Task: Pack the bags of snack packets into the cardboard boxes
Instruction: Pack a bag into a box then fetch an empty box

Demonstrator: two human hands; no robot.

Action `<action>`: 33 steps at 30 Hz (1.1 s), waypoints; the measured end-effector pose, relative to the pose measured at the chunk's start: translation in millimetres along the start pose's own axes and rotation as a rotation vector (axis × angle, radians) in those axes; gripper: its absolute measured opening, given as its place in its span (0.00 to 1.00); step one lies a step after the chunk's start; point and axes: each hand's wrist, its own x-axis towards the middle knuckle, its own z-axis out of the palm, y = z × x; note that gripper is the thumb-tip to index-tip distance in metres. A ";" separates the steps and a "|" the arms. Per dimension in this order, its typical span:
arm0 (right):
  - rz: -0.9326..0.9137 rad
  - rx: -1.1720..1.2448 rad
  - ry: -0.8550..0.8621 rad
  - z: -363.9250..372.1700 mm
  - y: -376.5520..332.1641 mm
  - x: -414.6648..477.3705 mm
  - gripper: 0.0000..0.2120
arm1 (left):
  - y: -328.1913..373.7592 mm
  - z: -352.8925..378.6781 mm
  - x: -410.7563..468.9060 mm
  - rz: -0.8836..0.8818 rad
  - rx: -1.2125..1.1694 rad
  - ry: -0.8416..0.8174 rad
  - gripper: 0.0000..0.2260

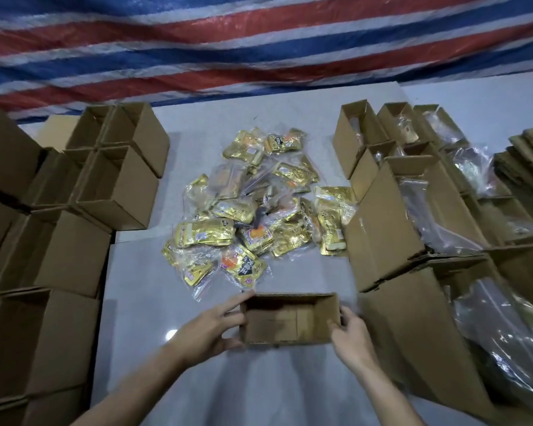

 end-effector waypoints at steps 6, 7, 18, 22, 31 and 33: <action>0.050 -0.059 0.108 -3.7 19.3 -7.8 0.12 | 5.2 1.8 22.4 -0.070 -0.106 -0.072 0.23; 0.069 -0.037 0.120 -5.0 21.5 -8.2 0.11 | 8.4 -3.9 29.6 -0.114 -0.147 -0.074 0.23; 0.149 -0.053 0.070 -12.2 8.8 22.1 0.01 | -8.9 -5.7 201.6 -0.650 -0.210 0.011 0.09; 0.110 -0.051 0.009 -17.9 -0.7 38.5 0.03 | -17.3 22.1 253.4 -0.787 -0.287 -0.085 0.11; 0.068 0.006 -0.069 -22.0 2.4 64.1 0.06 | -21.0 55.1 311.7 -1.082 -0.561 -0.002 0.19; 0.071 0.018 -0.085 -19.8 6.5 66.1 0.06 | -21.8 57.2 319.0 -1.106 -0.646 0.038 0.16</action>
